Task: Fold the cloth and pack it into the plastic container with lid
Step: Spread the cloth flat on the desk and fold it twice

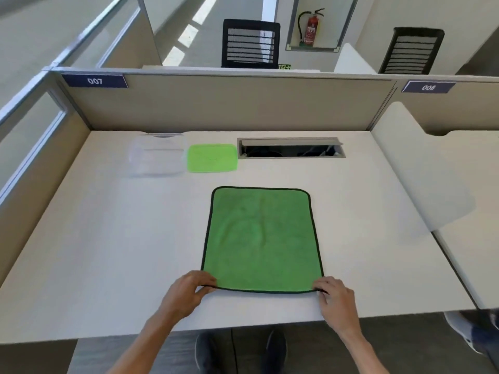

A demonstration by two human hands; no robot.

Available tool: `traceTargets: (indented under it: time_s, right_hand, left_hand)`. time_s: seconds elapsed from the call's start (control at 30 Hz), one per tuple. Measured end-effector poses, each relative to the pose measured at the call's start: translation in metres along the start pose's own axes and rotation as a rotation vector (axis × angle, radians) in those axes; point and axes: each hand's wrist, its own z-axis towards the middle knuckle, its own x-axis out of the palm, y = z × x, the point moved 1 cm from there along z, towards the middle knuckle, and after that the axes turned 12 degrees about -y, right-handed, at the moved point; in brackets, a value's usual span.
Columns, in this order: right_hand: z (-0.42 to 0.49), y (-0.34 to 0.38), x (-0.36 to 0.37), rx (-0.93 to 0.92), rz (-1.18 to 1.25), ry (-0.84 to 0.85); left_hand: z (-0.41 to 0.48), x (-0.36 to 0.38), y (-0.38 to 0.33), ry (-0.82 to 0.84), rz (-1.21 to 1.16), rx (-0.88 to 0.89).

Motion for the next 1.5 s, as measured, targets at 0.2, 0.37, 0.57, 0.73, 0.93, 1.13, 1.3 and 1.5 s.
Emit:
traceTargets:
  time_s: [0.2, 0.37, 0.57, 0.73, 0.93, 1.13, 1.3, 1.5]
  right_hand:
    - [-0.02, 0.001, 0.008, -0.115, -0.177, 0.024]
    - [-0.022, 0.0, 0.01, -0.173, -0.212, -0.018]
    - [-0.005, 0.002, 0.001, -0.173, -0.168, -0.074]
    - [0.029, 0.005, -0.01, -0.193, -0.123, -0.125]
    - [0.094, 0.011, -0.016, -0.257, -0.096, -0.206]
    - [0.161, 0.02, -0.012, -0.235, -0.121, -0.226]
    - [0.214, 0.03, 0.005, -0.116, -0.127, -0.194]
    - [0.272, 0.04, 0.022, -0.014, -0.106, -0.176]
  left_hand:
    - [-0.026, 0.016, 0.001, -0.224, 0.094, 0.131]
    - [-0.029, 0.016, -0.006, -0.268, 0.08, 0.125]
    - [-0.018, 0.011, -0.012, -0.331, 0.005, 0.007]
    - [0.001, 0.005, -0.027, -0.45, -0.067, -0.132]
    - [0.037, -0.008, -0.049, -0.568, -0.111, -0.195]
    - [0.092, -0.022, -0.055, -0.613, -0.176, -0.279]
    - [0.152, -0.034, -0.044, -0.56, -0.173, -0.333]
    - [0.208, -0.039, -0.032, -0.521, -0.17, -0.367]
